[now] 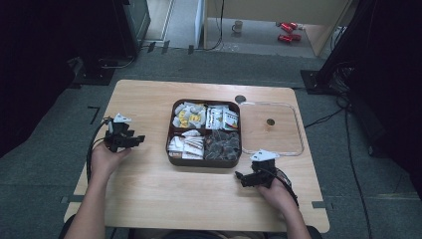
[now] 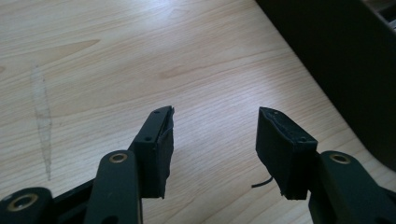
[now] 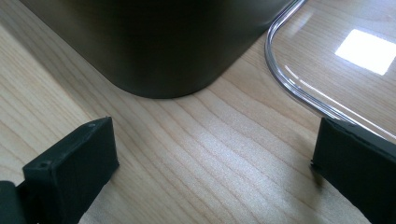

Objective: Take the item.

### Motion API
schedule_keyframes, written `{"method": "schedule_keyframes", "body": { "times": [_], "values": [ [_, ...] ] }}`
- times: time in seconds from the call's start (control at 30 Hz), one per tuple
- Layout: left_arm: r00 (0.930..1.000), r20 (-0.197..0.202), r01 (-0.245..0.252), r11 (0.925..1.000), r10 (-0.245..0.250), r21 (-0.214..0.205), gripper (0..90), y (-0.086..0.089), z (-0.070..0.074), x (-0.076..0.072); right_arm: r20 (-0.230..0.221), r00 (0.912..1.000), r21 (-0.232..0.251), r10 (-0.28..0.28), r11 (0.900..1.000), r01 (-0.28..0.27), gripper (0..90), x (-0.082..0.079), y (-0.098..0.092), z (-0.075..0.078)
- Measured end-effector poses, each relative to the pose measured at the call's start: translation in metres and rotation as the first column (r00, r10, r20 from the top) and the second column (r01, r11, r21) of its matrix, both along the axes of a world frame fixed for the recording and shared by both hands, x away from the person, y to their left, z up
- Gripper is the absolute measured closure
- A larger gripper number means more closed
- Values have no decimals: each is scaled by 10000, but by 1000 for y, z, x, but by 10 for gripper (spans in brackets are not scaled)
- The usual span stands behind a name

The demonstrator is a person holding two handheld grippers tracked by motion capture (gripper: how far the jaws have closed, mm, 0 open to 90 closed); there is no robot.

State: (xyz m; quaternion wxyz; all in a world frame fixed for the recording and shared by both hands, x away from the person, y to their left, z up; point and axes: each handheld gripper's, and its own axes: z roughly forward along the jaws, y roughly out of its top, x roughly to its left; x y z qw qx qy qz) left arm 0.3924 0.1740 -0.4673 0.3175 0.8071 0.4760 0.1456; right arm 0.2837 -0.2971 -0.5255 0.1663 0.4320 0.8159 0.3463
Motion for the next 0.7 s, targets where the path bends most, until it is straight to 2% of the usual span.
{"method": "schedule_keyframes", "body": {
  "times": [0.27, 0.43, 0.7],
  "values": [
    [9975, 195, 686, 9975, -683, -185, 509, -18, 12, 0, -3, 10000, -4, -37, 10000, 37, 0, 0, 0, 0],
    [9952, 155, 967, 9951, -964, -190, 528, -26, 16, 0, 13, 10000, -6, -39, 10000, 39, 0, -1, 0, 0],
    [9907, 339, 1319, 9912, -1314, -143, 526, -39, 20, 0, 6, 9999, 2, -126, 9999, 126, 0, 0, 1, 0]
  ]
}}
